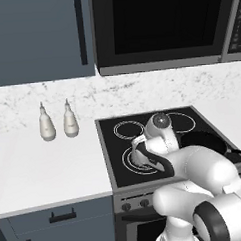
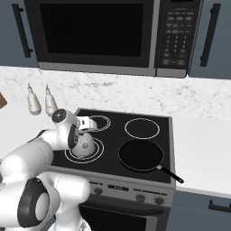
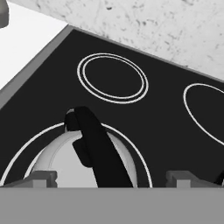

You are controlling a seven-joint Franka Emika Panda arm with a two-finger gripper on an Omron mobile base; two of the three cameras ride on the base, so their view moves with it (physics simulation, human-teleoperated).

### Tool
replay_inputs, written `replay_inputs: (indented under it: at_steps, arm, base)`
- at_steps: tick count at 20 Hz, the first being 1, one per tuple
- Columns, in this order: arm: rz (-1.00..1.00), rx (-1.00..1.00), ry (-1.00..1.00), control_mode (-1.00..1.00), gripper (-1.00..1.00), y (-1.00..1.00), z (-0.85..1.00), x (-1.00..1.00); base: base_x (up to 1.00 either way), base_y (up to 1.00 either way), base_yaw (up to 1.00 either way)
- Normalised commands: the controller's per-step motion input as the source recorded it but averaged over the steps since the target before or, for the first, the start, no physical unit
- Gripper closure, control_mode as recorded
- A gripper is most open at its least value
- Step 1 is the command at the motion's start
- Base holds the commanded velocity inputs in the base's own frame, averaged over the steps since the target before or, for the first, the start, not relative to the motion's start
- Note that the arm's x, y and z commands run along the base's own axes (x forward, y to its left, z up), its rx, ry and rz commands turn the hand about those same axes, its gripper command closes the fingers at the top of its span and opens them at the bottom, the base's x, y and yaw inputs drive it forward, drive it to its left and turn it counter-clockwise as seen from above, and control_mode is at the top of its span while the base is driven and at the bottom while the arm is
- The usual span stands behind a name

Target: Pick the kettle from the counter and place it on a stove burner. Then turn the burner on.

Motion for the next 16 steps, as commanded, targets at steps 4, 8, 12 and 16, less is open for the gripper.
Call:
replay_inputs:
  at_steps: [4, 8, 12, 16]
  arm:
    - [0.00, 0.00, 0.00, -1.00, -1.00, 0.00, 0.20, -0.31]
    - [0.00, 0.00, 0.00, -1.00, -1.00, 0.04, 0.19, -0.13]
    - [0.00, 0.00, 0.00, -1.00, -1.00, 0.04, 0.02, -0.01]
    - [0.00, 0.00, 0.00, -1.00, -1.00, 0.00, 0.18, -0.11]
  base:
    - [0.00, 0.00, 0.00]
    - [0.00, 0.00, 0.00]
    - [0.00, 0.00, 0.00]
    - [0.00, 0.00, 0.00]
